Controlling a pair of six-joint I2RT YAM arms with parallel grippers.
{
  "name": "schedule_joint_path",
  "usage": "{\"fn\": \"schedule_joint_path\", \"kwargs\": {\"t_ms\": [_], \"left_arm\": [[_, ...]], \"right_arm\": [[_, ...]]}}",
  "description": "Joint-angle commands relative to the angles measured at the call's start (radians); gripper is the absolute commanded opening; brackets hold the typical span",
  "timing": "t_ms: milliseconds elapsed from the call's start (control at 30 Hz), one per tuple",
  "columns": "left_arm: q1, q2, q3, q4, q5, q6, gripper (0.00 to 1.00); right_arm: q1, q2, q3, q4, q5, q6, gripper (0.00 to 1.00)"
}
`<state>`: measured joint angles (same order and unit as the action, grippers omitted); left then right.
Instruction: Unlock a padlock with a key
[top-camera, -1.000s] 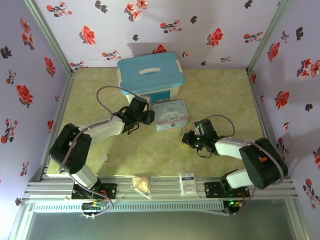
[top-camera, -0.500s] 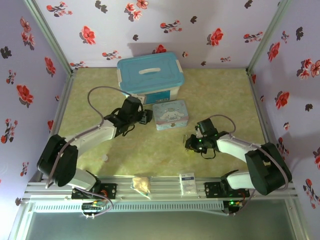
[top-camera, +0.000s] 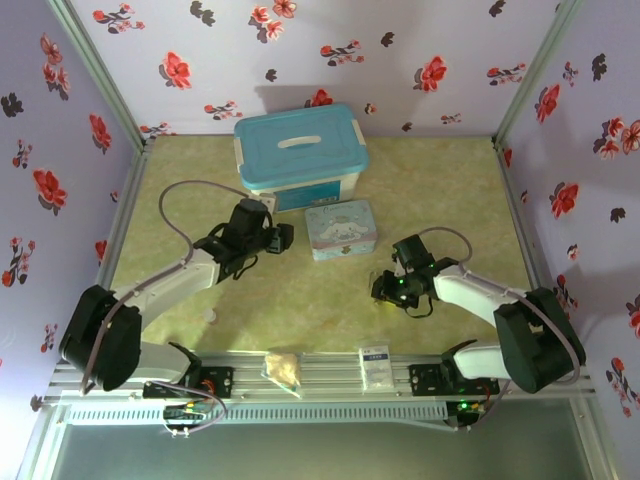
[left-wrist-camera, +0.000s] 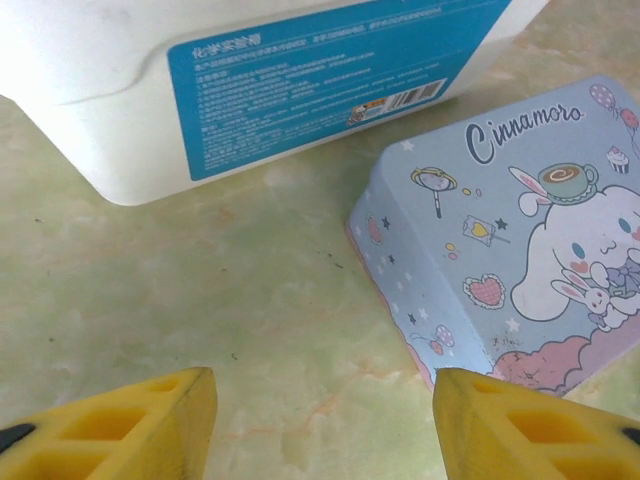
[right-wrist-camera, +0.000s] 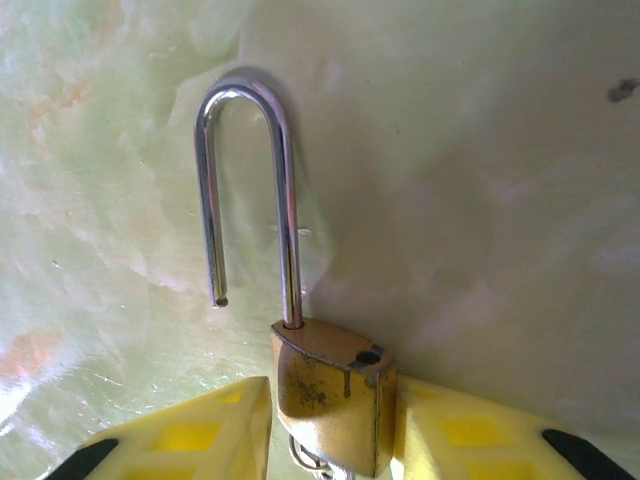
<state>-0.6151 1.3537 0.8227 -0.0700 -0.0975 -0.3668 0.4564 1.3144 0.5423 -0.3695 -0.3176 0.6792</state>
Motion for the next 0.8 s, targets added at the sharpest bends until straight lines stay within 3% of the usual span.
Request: {"fn": "schedule_joint_path", "kwargs": {"t_ms": [0,133,400,700,767], "left_arm": [[0.017,-0.035,-0.013,-0.02,-0.016,-0.004,0.6],[0.039,-0.073,-0.021,-0.033,-0.029,-0.003,0.63],[0.17,-0.207,-0.096,-0.034,-0.072,-0.001,0.82],[0.304,-0.246,-0.155,-0.018,-0.082,0.012,0.88],[0.347,-0.242,-0.175,0.014,-0.094,0.019,0.89]], "right_arm": [[0.001,-0.003,-0.008,-0.216,0.176,-0.025,0.39],[0.007,-0.046,0.025,-0.246,0.226,-0.039,0.45],[0.01,-0.171,0.108,-0.219,0.356,-0.075,0.88],[-0.013,-0.175,0.136,-0.146,0.384,-0.125,0.91],[-0.02,-0.19,0.144,-0.127,0.429,-0.144,0.99]]}}
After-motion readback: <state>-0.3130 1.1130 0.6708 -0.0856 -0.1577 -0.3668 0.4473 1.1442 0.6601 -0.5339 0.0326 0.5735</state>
